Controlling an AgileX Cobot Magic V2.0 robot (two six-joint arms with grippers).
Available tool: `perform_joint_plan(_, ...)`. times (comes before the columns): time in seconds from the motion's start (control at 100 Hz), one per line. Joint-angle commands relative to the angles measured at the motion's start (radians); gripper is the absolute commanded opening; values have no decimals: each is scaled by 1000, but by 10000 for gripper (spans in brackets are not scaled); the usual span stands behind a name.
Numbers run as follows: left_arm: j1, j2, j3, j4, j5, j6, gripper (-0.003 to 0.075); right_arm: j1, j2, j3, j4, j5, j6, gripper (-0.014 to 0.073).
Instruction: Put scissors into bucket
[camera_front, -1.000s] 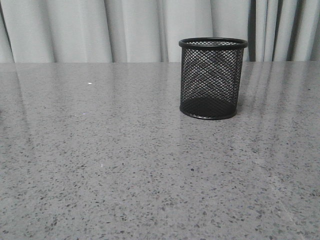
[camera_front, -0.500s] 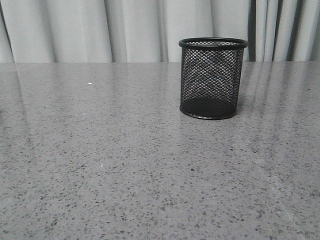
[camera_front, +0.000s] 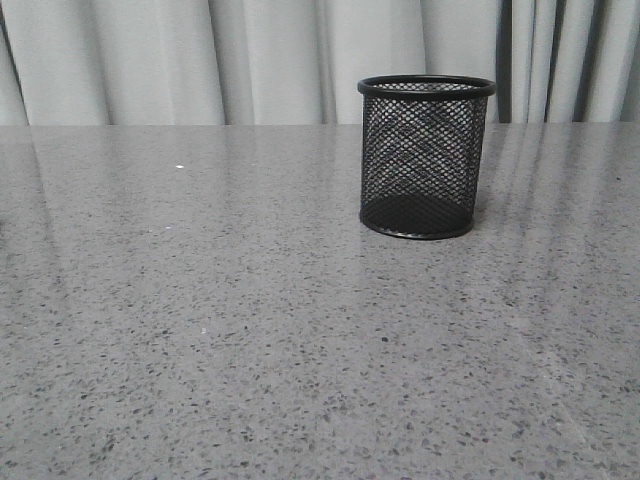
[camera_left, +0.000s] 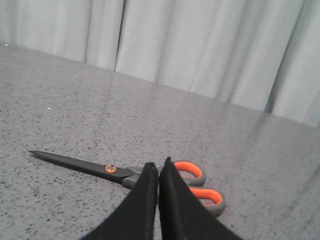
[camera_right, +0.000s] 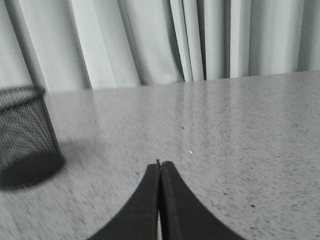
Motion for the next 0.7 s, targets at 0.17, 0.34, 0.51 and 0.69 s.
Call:
perform_joint_plan(0.17, 3, -27, 18, -433, -152, -1, -21, -6, -23, 15, 393, -193, -2, -65)
perform_joint_plan(0.34, 3, -27, -53, -543, -140, -1, -21, -6, -21, -55, 449, -196, -2, -64)
perform_joint_plan(0.51, 3, 19, -243, -350, -42, -1, -21, -6, 59, -210, 430, 19, -112, -44)
perform_joint_plan(0.69, 3, 225, -536, -40, 302, 48, -21, -6, 310, -423, 316, 229, -118, -44)
